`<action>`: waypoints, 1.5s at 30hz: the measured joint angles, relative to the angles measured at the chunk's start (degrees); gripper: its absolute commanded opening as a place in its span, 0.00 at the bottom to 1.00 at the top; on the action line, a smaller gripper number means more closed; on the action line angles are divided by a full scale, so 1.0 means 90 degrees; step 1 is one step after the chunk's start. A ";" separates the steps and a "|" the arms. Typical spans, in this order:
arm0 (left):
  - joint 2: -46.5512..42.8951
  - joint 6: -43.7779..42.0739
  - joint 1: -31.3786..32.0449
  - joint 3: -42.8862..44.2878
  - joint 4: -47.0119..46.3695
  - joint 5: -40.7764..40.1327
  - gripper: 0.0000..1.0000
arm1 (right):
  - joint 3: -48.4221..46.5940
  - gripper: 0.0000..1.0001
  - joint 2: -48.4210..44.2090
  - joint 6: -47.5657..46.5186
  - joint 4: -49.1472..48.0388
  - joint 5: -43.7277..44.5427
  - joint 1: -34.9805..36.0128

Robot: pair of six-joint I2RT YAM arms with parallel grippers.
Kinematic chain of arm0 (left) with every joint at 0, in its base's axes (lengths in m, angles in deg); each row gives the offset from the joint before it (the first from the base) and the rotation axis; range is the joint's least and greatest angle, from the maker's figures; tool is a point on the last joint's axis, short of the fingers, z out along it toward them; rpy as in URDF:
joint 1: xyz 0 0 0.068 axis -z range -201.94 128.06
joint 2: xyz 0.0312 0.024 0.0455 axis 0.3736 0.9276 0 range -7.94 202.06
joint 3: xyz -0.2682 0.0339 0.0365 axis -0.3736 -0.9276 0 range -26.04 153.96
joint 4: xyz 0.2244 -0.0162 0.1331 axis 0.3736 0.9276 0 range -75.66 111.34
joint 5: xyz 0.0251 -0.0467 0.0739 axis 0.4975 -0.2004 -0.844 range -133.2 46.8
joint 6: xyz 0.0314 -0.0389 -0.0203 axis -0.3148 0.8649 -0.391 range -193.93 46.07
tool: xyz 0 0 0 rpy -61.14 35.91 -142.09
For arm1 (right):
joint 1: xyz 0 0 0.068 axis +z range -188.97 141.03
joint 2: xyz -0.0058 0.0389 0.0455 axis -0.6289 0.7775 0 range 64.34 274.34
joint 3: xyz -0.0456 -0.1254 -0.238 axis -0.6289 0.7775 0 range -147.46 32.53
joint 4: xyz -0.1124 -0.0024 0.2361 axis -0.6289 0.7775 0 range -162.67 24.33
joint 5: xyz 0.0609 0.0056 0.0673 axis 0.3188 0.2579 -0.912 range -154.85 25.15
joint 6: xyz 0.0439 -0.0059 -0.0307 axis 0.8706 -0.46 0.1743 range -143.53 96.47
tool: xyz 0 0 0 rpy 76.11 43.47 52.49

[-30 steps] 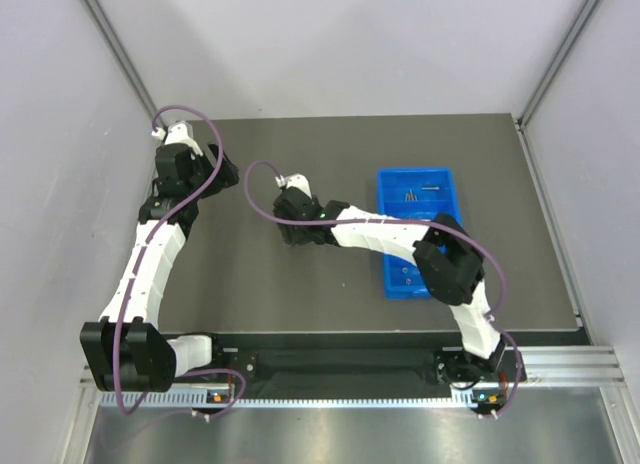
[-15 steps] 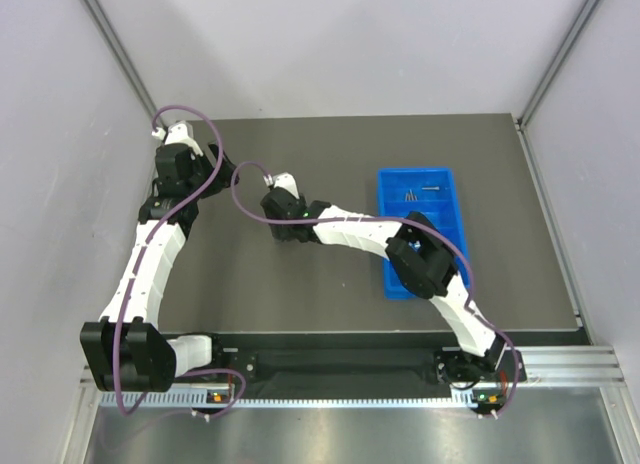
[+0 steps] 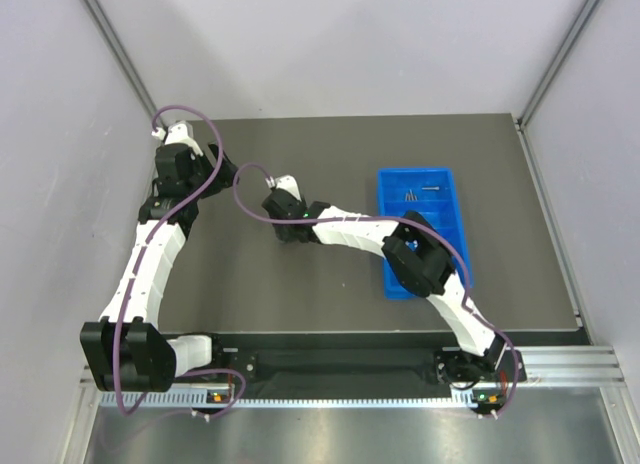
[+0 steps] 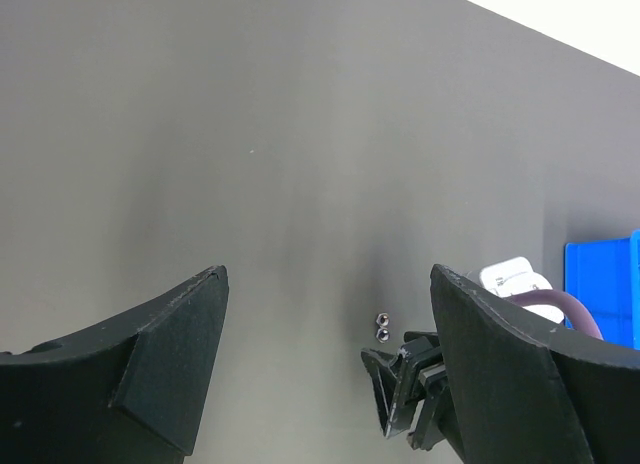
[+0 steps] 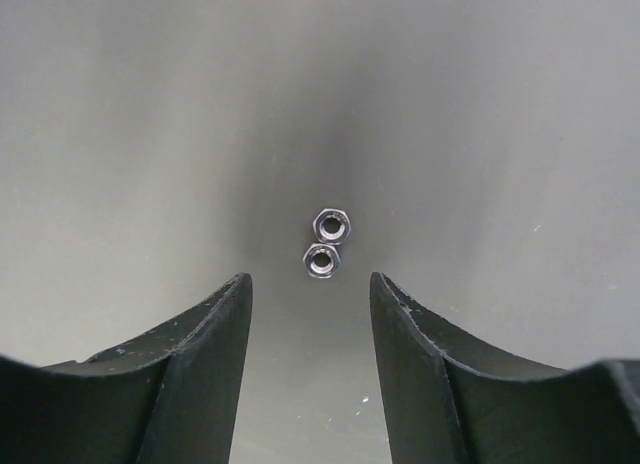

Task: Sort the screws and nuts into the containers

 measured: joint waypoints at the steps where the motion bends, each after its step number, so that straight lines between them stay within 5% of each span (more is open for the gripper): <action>1: 0.0000 -0.0002 0.0000 0.0000 0.0000 0.0000 0.87 | -0.0002 0.50 0.0012 0.0000 0.0000 -0.0002 -0.0002; 13: 0.0068 0.0000 -0.0012 0.0000 -0.0002 0.0000 0.87 | -0.0041 0.45 0.0151 -0.0002 -0.0126 0.0000 -0.0061; 29: 0.0083 0.0000 -0.0012 0.0000 -0.0002 0.0000 0.87 | -0.0041 0.22 0.0160 -0.0024 -0.0131 0.0000 -0.0085; 45: 0.0083 -0.0002 -0.0012 0.0000 -0.0002 0.0000 0.87 | 0.0000 0.11 0.0138 -0.0250 -0.0192 0.0034 -0.0085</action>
